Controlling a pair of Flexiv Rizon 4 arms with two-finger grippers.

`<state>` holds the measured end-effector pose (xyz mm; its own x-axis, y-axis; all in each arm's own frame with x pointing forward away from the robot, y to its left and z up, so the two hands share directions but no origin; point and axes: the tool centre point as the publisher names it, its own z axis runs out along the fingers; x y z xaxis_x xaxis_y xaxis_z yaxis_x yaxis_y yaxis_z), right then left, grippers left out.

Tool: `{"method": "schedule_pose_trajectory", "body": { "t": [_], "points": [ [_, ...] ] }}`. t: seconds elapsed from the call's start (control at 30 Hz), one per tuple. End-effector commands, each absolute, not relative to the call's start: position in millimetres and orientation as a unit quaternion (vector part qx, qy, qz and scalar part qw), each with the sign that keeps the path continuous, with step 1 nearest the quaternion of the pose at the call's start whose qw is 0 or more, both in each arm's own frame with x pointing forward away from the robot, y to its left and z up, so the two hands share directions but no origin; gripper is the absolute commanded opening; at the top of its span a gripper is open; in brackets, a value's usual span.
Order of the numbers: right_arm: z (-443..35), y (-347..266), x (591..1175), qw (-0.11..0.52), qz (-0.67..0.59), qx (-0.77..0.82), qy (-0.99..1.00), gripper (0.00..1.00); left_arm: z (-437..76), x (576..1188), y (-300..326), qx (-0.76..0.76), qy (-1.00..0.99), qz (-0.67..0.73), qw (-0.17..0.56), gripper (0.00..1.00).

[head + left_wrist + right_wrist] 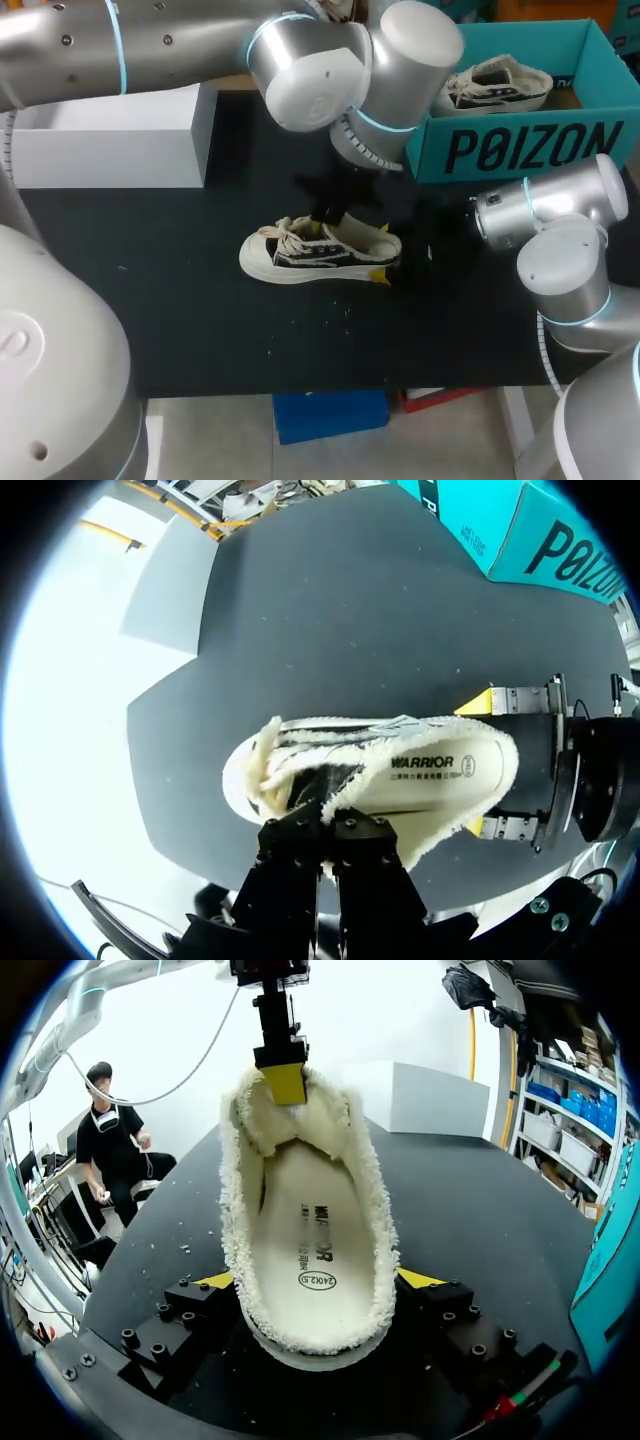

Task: Take the shoe out of the shoebox, open the shoe tongue, remove and reinsert the insole, then place the shoe into the shoebox

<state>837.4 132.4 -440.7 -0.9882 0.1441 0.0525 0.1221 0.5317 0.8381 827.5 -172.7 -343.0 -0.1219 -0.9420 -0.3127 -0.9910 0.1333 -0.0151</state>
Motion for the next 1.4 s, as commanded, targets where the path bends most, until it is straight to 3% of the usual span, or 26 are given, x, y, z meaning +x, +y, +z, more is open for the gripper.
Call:
{"method": "schedule_pose_trajectory", "body": {
  "t": [0.03,1.4],
  "points": [
    [-444.3,135.3,837.9,0.011,0.478,0.077,0.875,0.0,-335.2,825.3,-162.3,-0.654,0.743,0.082,0.118,0.0],
    [-444.3,135.3,837.9,0.011,0.478,0.077,0.875,0.0,-318.2,835.3,-108.1,-0.696,0.704,0.052,0.13,0.0]
  ]
}}
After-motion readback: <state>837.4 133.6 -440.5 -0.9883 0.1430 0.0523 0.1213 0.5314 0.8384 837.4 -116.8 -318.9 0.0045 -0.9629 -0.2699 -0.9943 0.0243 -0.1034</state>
